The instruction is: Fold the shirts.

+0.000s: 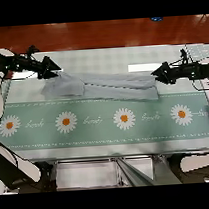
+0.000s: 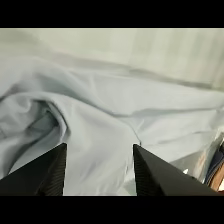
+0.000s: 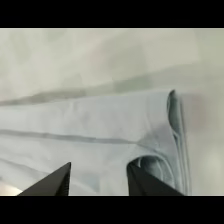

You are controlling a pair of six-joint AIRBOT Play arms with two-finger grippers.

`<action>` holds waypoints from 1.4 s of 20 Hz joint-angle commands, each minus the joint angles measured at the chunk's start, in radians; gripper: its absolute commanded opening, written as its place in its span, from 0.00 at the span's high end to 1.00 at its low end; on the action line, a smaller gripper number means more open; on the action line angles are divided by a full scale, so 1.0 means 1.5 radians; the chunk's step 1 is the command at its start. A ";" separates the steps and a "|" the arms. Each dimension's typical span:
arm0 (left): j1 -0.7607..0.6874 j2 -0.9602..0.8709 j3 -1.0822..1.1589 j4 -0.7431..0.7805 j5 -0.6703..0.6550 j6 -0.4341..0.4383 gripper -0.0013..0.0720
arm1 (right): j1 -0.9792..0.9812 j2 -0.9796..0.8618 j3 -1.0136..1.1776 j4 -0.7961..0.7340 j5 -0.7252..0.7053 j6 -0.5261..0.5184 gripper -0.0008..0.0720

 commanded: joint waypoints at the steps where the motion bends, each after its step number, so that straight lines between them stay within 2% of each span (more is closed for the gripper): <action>1: 0.039 0.018 0.039 0.095 -0.065 -0.024 0.29 | -0.048 0.000 0.029 -0.023 0.105 -0.001 0.42; 4: 0.099 0.099 0.056 0.150 -0.099 -0.014 0.29 | -0.104 0.055 0.021 -0.114 0.135 0.017 0.43; 6: 0.117 0.163 0.056 0.197 -0.097 -0.004 0.29 | -0.109 0.092 -0.014 -0.189 0.103 0.049 0.43; 7: 0.117 0.192 0.050 0.219 -0.092 -0.003 0.29 | -0.105 0.103 -0.042 -0.195 0.080 0.055 0.43; 10: 0.100 0.307 -0.054 0.220 -0.032 0.006 0.29 | -0.072 0.106 -0.135 -0.165 0.001 0.055 0.43; 13: 0.058 0.447 -0.256 0.232 0.070 0.026 0.29 | -0.026 0.094 -0.163 -0.134 -0.061 0.052 0.43; 16: 0.023 0.563 -0.449 0.230 0.166 0.030 0.29 | 0.005 0.068 -0.163 -0.043 -0.087 0.015 0.43; 18: 0.007 0.591 -0.522 0.230 0.176 0.030 0.29 | 0.028 0.043 -0.162 0.019 -0.092 -0.012 0.43; 20: -0.008 0.586 -0.559 0.229 0.175 0.030 0.29 | 0.056 0.013 -0.143 0.030 -0.089 -0.014 0.43; 21: -0.014 0.580 -0.568 0.230 0.176 0.030 0.29 | 0.071 -0.001 -0.126 0.030 -0.085 -0.014 0.50; 23: -0.025 0.566 -0.572 0.229 0.175 0.030 0.29 | 0.098 -0.009 -0.084 0.031 -0.083 -0.017 0.87; 24: -0.028 0.561 -0.571 0.229 0.176 0.030 0.29 | 0.106 -0.007 -0.057 0.030 -0.069 -0.025 0.96; 28: -0.029 0.554 -0.571 0.230 0.178 0.030 0.29 | 0.098 0.030 0.016 0.025 -0.006 -0.022 0.96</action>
